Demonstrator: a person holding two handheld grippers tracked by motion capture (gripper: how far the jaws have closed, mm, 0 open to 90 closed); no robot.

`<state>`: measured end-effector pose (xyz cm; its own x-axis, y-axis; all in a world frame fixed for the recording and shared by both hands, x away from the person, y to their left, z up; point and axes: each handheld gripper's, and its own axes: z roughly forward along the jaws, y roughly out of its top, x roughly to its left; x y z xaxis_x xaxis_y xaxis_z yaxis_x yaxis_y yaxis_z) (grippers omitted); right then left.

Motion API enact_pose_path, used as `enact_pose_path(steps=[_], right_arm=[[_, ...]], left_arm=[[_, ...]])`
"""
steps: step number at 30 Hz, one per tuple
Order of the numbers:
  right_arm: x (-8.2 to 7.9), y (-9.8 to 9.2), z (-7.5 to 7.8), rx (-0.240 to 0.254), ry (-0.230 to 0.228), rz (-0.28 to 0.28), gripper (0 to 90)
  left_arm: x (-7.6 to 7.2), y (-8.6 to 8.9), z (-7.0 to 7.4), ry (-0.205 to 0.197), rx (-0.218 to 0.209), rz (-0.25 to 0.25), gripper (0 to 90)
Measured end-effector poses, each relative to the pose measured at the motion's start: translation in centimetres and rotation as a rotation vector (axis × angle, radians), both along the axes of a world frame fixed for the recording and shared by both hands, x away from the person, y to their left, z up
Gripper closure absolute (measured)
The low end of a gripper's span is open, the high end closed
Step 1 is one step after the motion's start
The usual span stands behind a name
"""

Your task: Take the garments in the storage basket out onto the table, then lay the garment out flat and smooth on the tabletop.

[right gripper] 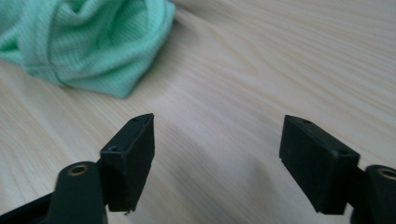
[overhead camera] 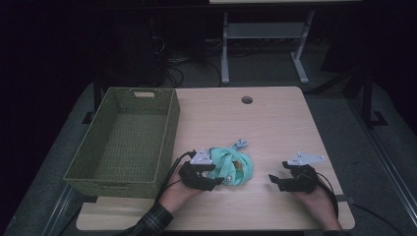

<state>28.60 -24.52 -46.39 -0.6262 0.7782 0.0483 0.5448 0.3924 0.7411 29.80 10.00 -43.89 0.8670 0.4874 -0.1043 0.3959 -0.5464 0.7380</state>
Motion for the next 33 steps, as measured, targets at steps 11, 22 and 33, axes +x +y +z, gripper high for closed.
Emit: enact_pose_path(steps=[11,22,33], right_arm=[[2.2,2.2,1.1,0.055,0.002,0.068,41.8],[5.0,3.9,1.7,0.113,0.011,0.101,57.8],[7.2,5.9,1.1,0.116,0.053,0.145,60.2]], left_arm=[[-0.3,0.4,-1.0,-0.010,0.067,0.002,42.2],[0.0,-0.1,-1.7,0.002,0.099,-0.013,43.9],[0.4,-0.1,-2.1,0.022,0.107,-0.015,50.1]])
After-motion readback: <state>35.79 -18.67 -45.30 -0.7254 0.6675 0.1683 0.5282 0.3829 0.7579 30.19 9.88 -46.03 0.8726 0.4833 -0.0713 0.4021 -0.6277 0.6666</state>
